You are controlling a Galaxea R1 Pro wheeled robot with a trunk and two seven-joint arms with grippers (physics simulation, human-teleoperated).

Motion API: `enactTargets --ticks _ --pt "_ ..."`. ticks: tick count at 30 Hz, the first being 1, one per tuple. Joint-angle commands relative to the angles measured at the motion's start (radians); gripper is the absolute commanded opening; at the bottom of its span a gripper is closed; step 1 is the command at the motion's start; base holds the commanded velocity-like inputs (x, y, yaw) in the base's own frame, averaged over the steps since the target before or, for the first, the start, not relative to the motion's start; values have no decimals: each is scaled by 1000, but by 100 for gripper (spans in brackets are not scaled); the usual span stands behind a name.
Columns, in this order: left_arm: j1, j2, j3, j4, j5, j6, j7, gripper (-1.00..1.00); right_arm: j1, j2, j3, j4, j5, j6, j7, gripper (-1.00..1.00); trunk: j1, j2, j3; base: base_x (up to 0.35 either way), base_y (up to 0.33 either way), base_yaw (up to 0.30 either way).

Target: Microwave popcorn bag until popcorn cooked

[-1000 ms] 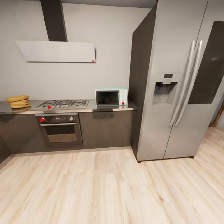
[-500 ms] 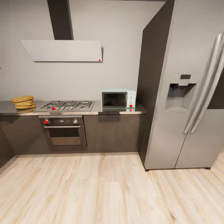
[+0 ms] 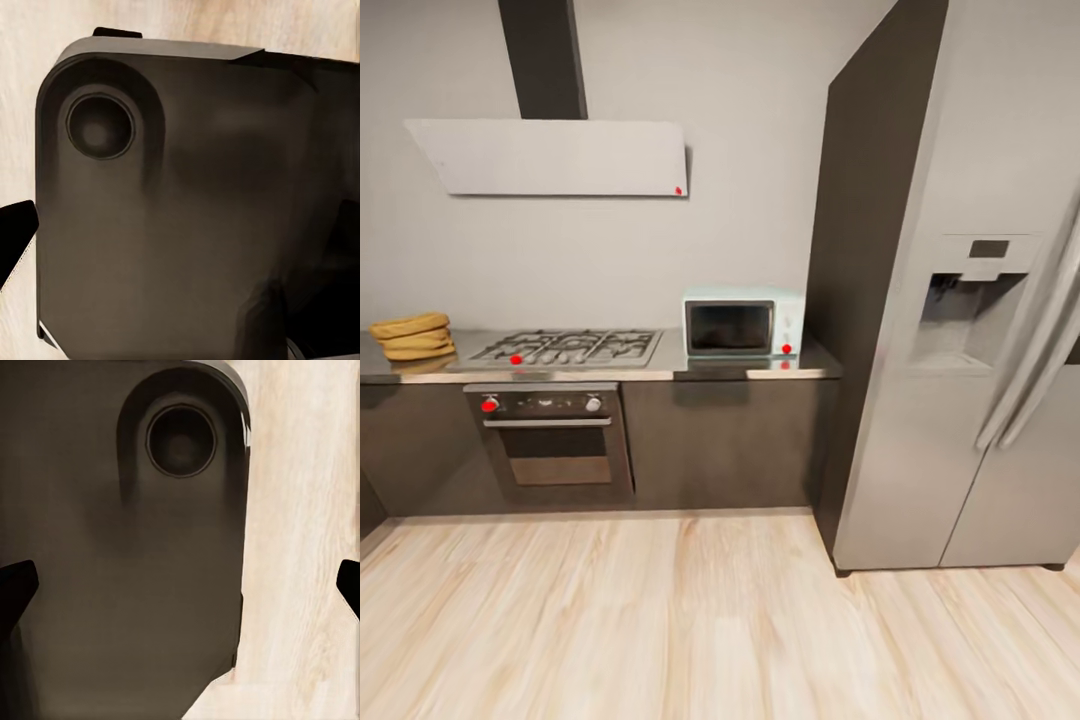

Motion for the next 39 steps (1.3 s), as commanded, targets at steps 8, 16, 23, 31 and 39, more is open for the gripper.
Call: enactTargets --ticks 8,16,23,31,39 --pt "0 0 -1 0 9 -2 1 100 0 0 2 0 3 -3 -1 100 1 0 -1 323 0 0" --pt "0 2 1 0 10 -2 1 100 0 0 2 0 4 -3 -1 100 1 0 -1 323 0 0" --pt "0 4 7 -2 49 -18 2 100 0 0 2 0 3 -4 -1 100 1 0 -1 323 0 0" --pt "0 6 11 -5 126 -23 2 100 0 0 2 0 5 -4 -1 100 1 0 -1 323 0 0" --pt "0 6 10 -4 127 -23 2 100 0 0 1 0 6 -4 -1 100 1 0 -1 323 0 0"
